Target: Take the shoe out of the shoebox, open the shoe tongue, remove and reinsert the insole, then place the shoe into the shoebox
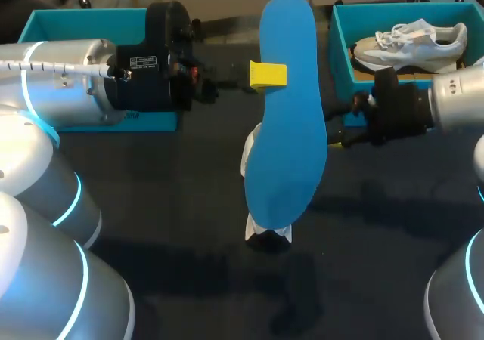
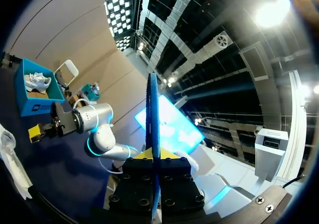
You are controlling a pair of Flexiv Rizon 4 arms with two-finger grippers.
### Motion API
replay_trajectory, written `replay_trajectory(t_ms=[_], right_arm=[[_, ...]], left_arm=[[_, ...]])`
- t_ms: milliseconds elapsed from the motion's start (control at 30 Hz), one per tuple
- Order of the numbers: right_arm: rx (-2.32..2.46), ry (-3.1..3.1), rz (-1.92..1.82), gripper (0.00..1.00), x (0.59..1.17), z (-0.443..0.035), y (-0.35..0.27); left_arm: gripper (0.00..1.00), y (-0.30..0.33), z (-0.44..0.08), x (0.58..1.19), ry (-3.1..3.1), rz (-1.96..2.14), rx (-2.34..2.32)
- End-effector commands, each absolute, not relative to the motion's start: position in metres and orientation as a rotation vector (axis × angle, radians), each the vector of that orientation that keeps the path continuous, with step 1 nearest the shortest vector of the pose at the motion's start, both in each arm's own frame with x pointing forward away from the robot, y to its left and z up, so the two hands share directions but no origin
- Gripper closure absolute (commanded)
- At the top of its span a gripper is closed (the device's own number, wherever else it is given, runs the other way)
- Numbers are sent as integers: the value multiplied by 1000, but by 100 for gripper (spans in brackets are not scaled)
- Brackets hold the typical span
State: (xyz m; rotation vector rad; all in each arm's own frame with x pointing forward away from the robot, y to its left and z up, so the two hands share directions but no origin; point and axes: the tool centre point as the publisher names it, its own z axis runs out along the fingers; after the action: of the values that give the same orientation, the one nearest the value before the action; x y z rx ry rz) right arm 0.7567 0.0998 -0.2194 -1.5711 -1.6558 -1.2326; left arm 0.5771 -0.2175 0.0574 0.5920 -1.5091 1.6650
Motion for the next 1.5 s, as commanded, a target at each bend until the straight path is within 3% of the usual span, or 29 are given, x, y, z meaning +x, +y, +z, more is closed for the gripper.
replay_trajectory(t_ms=[33,800,1500], right_arm=[[-1577,-1653,-1239,0,753,-220,100],[-1506,-1489,-1340,0,768,-202,90],[-1484,-1423,-1349,0,780,-183,90]], left_arm=[[100,-221,61,568,-1498,1684,613],[100,-184,47,624,-1934,2120,-52],[100,-170,12,651,-2199,2253,-535]])
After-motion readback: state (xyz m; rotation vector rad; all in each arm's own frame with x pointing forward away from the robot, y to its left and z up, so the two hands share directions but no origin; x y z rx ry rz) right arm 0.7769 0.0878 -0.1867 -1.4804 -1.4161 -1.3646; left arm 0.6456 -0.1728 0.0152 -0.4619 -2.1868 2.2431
